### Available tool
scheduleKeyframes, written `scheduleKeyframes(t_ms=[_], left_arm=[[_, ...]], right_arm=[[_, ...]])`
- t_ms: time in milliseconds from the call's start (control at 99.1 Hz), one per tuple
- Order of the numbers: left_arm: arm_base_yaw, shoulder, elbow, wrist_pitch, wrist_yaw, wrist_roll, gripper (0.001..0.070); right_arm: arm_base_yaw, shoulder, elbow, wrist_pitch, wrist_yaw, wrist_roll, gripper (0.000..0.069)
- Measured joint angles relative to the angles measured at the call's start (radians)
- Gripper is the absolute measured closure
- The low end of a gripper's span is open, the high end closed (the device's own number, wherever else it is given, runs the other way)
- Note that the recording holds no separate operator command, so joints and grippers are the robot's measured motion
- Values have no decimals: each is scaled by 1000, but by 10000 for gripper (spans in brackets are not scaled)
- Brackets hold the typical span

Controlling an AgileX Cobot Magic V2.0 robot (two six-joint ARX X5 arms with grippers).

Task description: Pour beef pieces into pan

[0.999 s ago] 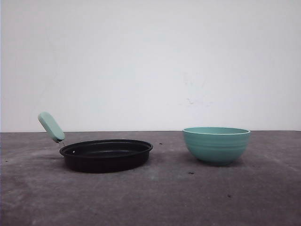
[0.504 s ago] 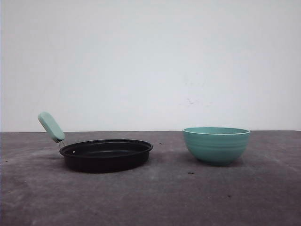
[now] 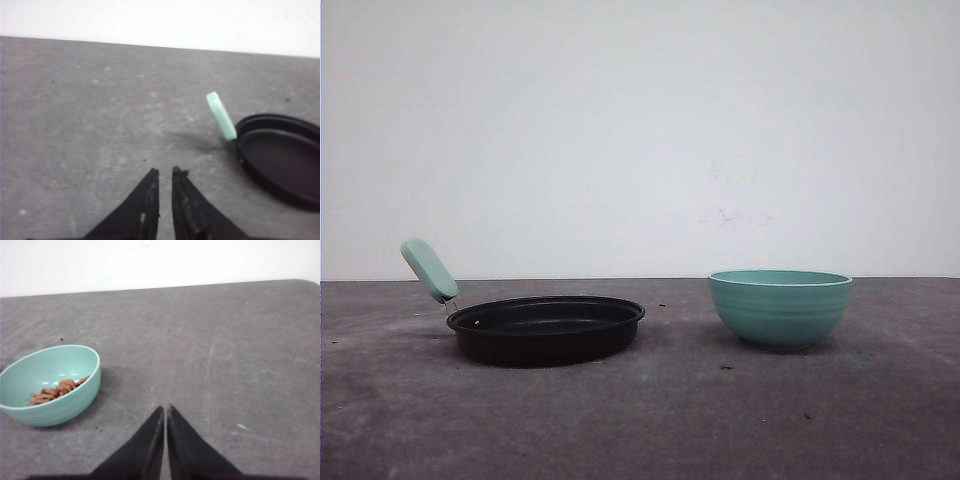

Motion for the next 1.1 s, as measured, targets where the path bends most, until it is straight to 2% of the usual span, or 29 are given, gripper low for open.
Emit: scheduleKeyframes(t_ms=[171,242,323,403,474,514,656,928,1099], left_arm=[[0,0,0,2,52,-242,688],[0,0,2,2,90,-325,688],[0,0,11,-10,137,-380,688],[0,2,44,-16,236,-428,688],[0,18,111,-34,315,-445,688],[-1,34,164,-53,330,-449,688],[-1,175,382,-141,326,-440,688],[-1,666,957,-289,335,-259,688],[-1,871,1247,-396,338,-212,684]], right_arm=[[0,0,0,1,-6,54,680],[0,0,-1,21,-32,82,680],[0,0,-1,90,-86,130,680],[0,0,13,174,-162,188,680],[0,4,85,156,-195,230,682],[0,13,150,114,-197,243,682],[1,89,420,-79,-150,230,682],[1,409,930,-267,-149,64,682],[1,556,1122,-346,-150,-10,681]])
